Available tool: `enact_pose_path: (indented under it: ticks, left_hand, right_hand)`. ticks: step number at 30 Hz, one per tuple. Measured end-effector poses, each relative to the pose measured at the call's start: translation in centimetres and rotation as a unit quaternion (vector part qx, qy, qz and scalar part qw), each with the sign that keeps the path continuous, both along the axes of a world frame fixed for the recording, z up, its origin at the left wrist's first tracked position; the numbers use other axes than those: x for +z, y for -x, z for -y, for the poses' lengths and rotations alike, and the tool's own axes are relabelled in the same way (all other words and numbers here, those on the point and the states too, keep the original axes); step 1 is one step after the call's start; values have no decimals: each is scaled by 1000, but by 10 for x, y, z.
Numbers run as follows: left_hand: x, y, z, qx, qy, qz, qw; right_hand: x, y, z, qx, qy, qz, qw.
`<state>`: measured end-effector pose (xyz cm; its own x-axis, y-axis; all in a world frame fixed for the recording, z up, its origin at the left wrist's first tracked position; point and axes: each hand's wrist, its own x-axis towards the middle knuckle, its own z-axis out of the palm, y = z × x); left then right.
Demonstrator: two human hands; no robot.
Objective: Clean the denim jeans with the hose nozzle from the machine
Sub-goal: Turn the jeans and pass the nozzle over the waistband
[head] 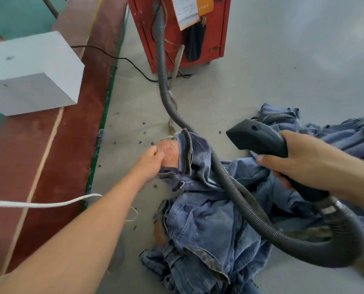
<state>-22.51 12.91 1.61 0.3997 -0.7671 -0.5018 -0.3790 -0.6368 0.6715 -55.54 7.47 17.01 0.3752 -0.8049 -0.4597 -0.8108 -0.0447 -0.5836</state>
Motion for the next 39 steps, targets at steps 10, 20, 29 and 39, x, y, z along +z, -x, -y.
enact_pose_path:
  ticks: [10, 20, 29, 39]
  left_hand:
    - [93, 41, -68, 182, -8, -431, 884]
    - [86, 48, -60, 85, -3, -544, 835]
    - [89, 49, -37, 122, 60, -531, 836]
    - [77, 62, -40, 70, 3, -563, 824]
  right_hand:
    - [22, 1, -28, 176, -18, 18, 984]
    - [-5, -33, -44, 201, 73, 44, 976]
    - [21, -4, -13, 175, 87, -25, 980]
    - [16, -15, -1, 157, 41, 48, 985]
